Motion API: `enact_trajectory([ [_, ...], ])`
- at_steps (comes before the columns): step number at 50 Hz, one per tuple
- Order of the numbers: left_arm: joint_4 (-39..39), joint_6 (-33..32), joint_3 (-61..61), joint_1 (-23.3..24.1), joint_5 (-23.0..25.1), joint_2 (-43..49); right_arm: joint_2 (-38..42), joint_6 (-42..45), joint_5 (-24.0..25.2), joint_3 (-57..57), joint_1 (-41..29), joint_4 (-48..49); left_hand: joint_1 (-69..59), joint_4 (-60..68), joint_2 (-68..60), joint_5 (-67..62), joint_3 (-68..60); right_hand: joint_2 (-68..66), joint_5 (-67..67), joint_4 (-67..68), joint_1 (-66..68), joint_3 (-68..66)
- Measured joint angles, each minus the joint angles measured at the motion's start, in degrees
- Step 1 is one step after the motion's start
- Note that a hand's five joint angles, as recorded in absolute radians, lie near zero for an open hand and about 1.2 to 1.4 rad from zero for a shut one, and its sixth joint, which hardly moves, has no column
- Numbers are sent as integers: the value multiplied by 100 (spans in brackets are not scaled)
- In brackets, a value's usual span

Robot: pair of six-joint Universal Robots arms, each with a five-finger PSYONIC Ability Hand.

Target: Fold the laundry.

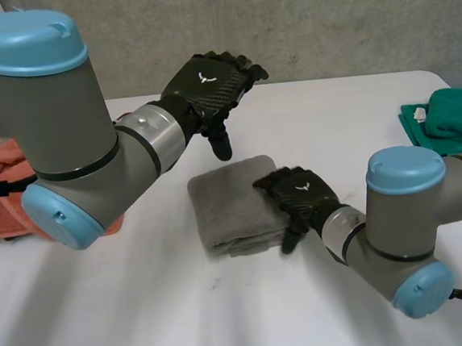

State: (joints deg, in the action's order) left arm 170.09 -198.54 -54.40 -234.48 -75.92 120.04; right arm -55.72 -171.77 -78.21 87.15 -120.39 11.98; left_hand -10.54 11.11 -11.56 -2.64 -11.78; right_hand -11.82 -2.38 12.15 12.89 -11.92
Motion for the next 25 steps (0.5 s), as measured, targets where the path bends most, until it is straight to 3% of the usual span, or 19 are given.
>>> enact_trajectory([
  [8,13,29,-40,191,-10,-303,-482,357,-77,361,-518,621,0,0,0,0,0,13,0,-17,-13,9],
  [25,16,172,-86,236,-10,-490,74,1426,-836,203,-835,786,0,0,0,0,0,13,-1,-17,-13,9],
])
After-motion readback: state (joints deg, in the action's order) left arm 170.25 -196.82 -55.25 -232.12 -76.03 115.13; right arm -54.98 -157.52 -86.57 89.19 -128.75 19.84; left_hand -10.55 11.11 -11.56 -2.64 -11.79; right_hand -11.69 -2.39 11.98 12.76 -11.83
